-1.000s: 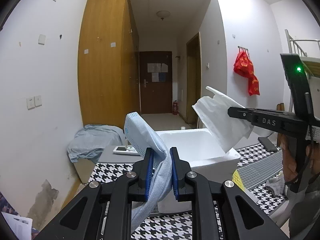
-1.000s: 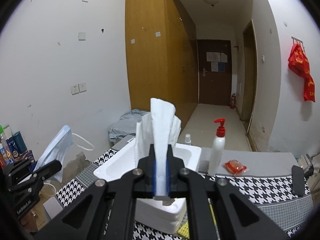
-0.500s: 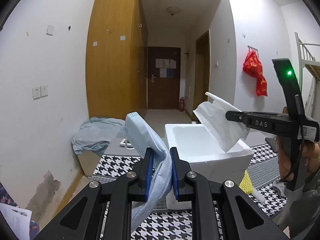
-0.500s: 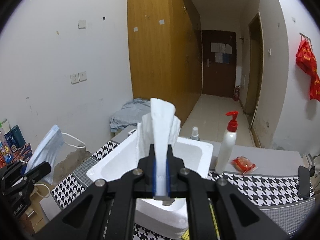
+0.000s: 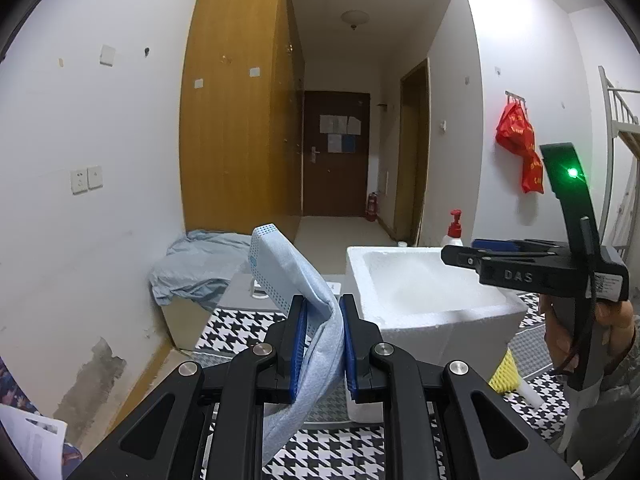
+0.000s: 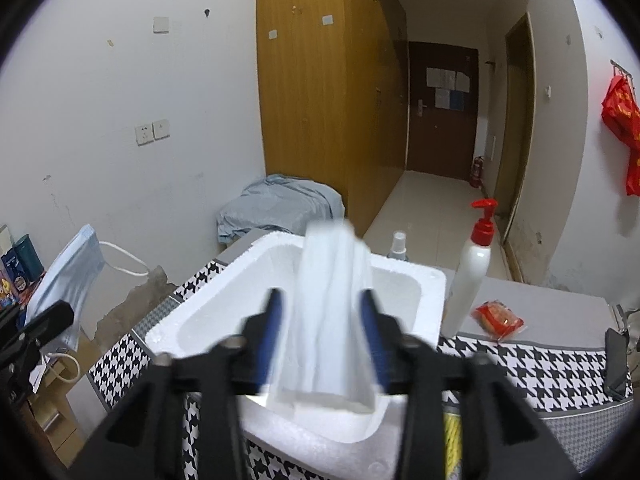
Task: Organize soft objects
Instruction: 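Lower the towel into the foam box and open the right gripper, then lower the blue mask into the foam box and open the left gripper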
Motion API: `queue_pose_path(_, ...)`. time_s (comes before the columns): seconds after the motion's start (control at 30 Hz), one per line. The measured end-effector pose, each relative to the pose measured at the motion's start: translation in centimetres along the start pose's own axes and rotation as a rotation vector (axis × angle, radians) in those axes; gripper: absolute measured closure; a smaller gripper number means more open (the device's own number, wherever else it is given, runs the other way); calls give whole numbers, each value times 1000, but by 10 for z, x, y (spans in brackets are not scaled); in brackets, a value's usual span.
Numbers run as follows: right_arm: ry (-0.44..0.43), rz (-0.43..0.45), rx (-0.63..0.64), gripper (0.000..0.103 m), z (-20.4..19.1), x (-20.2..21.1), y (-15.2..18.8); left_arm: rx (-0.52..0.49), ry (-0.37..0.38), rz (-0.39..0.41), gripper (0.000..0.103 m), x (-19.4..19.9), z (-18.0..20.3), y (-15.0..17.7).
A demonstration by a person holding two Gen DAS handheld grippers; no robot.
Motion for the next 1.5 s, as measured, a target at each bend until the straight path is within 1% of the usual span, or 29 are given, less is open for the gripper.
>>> queue_pose_path(0.07, 1, 16, 1, 30, 0, 2, -1, 0, -4, 4, 85, 0, -1, -2)
queue_pose_path(0.1, 5, 22, 3, 27, -1, 3, -2, 0, -4, 7, 85, 0, -2, -3)
queue_pose_path(0.17, 3, 34, 3, 14, -1, 6, -2, -4, -1, 14, 85, 0, -1, -6)
queue_pose_path(0.27, -33, 64, 4, 5, -3, 14, -2, -11, 5, 20, 85, -2, 1, -11)
queue_pose_path(0.33, -24, 84, 11, 3, -4, 19, -2, -14, 17, 19, 85, -4, 1, -13)
queue_pose_path(0.6, 23, 113, 35, 3, 5, 36, -2, -35, 73, 22, 85, -19, 17, -23)
queue_pose_path(0.83, 79, 139, 22, 3, 22, 59, 3, -44, 145, 27, 85, -34, 34, -34)
queue_pose_path(0.97, 114, 151, -3, 3, 35, 71, 8, -61, 172, 30, 85, -42, 46, -38)
queue_pose_path(1.27, 202, 153, -42, 3, 60, 89, 18, -97, 241, 22, 85, -53, 71, -38)
queue_pose_path(1.5, 249, 166, -63, 3, 74, 106, 27, -105, 295, 0, 85, -62, 88, -38)
Point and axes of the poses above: each gripper's, at about its wrist camera, not at the fingertips, and x roughly against the way its jaws point, z to its right, y to its underside, the point moved 1 cm from there along -x, roughly the way its jaws point, and after that the axes turned 7 degrees about z, right-handed, at the moved point
